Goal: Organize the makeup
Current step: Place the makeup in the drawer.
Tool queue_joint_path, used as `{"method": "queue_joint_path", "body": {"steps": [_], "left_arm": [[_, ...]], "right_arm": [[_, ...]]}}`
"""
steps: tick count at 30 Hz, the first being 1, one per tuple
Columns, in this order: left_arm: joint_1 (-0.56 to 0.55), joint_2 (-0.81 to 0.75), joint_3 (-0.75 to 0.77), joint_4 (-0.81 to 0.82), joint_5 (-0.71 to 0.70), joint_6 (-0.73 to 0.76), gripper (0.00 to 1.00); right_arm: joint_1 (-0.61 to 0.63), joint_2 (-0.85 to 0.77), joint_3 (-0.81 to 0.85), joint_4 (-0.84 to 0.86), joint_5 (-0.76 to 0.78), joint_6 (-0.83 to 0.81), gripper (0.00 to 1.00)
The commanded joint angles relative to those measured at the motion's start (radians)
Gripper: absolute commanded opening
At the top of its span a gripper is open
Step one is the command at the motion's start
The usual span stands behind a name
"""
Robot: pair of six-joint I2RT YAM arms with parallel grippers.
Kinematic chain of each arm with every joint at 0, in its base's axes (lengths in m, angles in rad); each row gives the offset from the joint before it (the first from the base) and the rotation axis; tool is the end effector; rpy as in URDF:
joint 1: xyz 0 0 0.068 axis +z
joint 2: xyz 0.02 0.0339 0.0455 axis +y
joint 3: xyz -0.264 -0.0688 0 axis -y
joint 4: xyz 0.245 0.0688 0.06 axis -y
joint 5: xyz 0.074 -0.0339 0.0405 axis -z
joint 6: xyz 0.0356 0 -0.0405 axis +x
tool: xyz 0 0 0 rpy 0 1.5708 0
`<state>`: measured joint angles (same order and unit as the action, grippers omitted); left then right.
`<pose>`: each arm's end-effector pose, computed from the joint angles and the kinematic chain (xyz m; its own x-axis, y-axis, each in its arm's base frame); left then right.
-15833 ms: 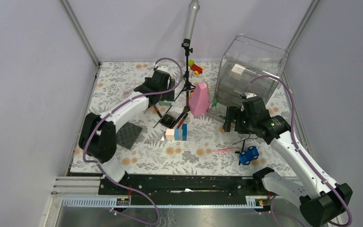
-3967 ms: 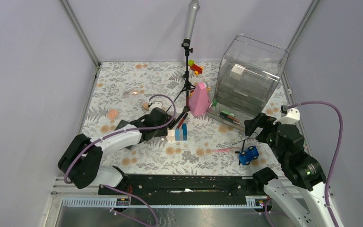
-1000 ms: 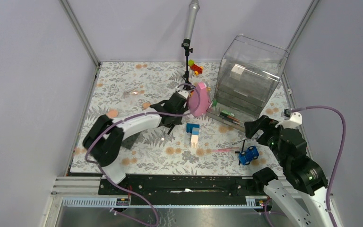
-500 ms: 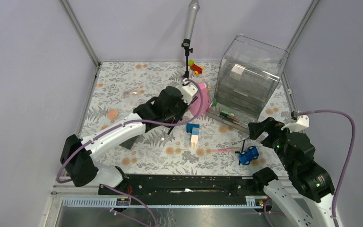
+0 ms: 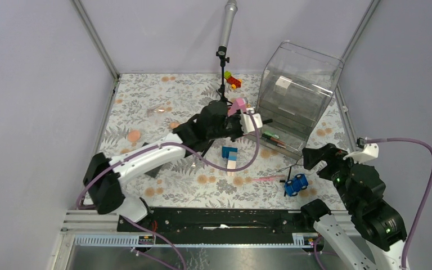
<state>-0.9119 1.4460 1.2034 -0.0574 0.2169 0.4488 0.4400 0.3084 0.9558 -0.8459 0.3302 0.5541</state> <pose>0.2041 -0.2761 0.3427 0.2266 0.3994 -0.8883 0.8876 0.2909 0.3572 0.0350 0.0037 0.3680 -0.2124 0.4502 -0.8673 -0.0042 0.8871 0.4615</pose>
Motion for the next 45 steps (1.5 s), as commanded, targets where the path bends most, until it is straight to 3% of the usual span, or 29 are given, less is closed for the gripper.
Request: {"method": "queue_joint_path", "body": {"steps": [1,9,19,21,26,31,35,45], "left_arm": [[-0.012,0.133,0.149,0.015,0.19,0.223,0.0],[-0.018,0.393,0.404,-0.206,0.238,0.47,0.0],[-0.035,0.56,0.521,-0.259,0.149,0.556,0.0],[-0.039,0.582,0.527,-0.26,0.125,0.557,0.04],[-0.045,0.605,0.525,-0.26,0.081,0.575,0.24],[-0.044,0.613,0.523,-0.26,0.058,0.591,0.28],[-0.044,0.612,0.521,-0.247,0.052,0.589,0.39],[-0.046,0.488,0.47,-0.131,0.007,0.545,0.45]], "right_arm": [[-0.003,-0.02,0.043,-0.014,0.052,-0.008,0.99],[-0.003,-0.062,0.038,-0.036,0.093,-0.008,0.99],[-0.004,-0.101,0.058,-0.074,0.118,0.03,0.99],[-0.003,-0.101,0.058,-0.073,0.113,0.035,0.99],[-0.003,-0.1,0.057,-0.073,0.116,0.036,0.99],[-0.002,-0.1,0.054,-0.073,0.121,0.035,0.99],[-0.003,-0.102,0.054,-0.073,0.121,0.036,0.99],[-0.003,-0.108,0.051,-0.073,0.117,0.041,0.99]]}}
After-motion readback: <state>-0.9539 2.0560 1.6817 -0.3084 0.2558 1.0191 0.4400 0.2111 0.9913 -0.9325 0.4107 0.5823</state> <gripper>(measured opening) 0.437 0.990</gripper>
